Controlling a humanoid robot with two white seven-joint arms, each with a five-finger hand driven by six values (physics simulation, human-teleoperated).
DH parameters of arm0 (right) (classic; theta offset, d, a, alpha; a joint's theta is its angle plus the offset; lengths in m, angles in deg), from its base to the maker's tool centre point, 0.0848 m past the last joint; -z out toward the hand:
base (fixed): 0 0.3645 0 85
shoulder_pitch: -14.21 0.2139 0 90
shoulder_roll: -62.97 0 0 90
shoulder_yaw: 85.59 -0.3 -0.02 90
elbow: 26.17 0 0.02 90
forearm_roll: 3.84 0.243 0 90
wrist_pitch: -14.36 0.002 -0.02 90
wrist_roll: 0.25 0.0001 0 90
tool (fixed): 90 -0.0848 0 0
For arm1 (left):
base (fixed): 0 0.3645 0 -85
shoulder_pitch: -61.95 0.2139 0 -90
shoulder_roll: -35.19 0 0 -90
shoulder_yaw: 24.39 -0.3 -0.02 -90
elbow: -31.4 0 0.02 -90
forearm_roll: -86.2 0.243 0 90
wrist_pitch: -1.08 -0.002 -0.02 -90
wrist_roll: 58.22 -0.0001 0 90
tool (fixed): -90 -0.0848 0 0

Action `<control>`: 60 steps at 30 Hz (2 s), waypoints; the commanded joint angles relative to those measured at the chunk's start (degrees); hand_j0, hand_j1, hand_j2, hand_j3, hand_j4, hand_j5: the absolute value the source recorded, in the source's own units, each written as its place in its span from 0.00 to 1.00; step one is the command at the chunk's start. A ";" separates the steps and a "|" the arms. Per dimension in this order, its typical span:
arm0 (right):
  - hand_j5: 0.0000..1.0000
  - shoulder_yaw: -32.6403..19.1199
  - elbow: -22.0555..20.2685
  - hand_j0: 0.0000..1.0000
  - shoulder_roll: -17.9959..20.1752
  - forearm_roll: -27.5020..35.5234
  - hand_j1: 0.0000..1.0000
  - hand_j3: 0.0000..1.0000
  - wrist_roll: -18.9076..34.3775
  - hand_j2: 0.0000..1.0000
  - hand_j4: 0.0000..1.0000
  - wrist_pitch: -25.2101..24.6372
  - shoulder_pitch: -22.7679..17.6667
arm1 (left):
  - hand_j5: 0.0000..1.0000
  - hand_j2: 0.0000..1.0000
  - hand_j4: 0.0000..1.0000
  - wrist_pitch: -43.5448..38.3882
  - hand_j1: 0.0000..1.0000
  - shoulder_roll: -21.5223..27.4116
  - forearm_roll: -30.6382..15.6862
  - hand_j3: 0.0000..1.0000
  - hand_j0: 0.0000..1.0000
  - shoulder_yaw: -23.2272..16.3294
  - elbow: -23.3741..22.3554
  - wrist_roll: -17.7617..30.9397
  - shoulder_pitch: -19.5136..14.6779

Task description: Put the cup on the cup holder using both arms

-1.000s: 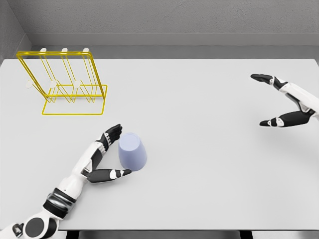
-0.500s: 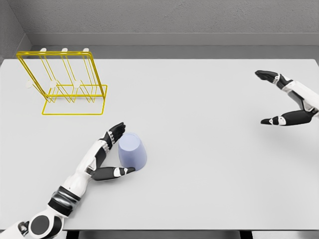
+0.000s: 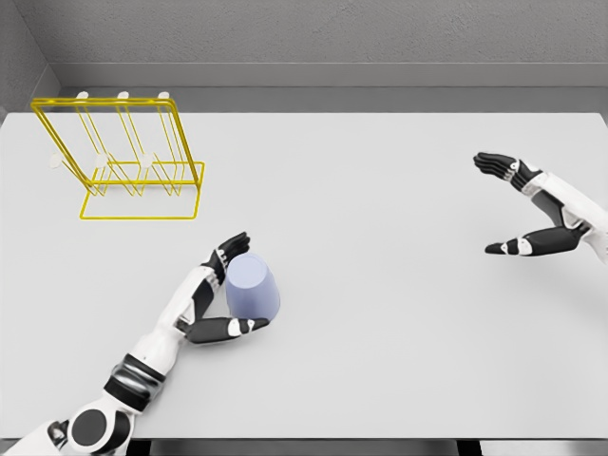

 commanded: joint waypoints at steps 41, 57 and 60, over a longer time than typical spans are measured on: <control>1.00 1.12 -0.01 1.00 0.31 0.48 1.00 1.00 -0.02 1.00 1.00 -0.12 -0.88 | 0.73 0.73 0.73 -2.76 0.73 -1.56 0.17 0.73 0.73 -0.51 -0.67 0.01 -0.88; 1.00 1.12 0.34 1.00 0.31 0.48 1.00 1.00 -0.02 1.00 1.00 -0.12 -0.79 | 0.64 0.64 0.64 -2.59 0.64 -1.47 0.35 0.64 0.64 0.19 -0.14 0.01 -0.88; 1.00 1.12 0.34 1.00 0.31 0.48 1.00 1.00 -0.02 1.00 1.00 -0.12 -0.79 | 0.64 0.64 0.64 -2.32 0.64 -1.47 0.26 0.64 0.64 0.28 -0.05 0.01 -0.97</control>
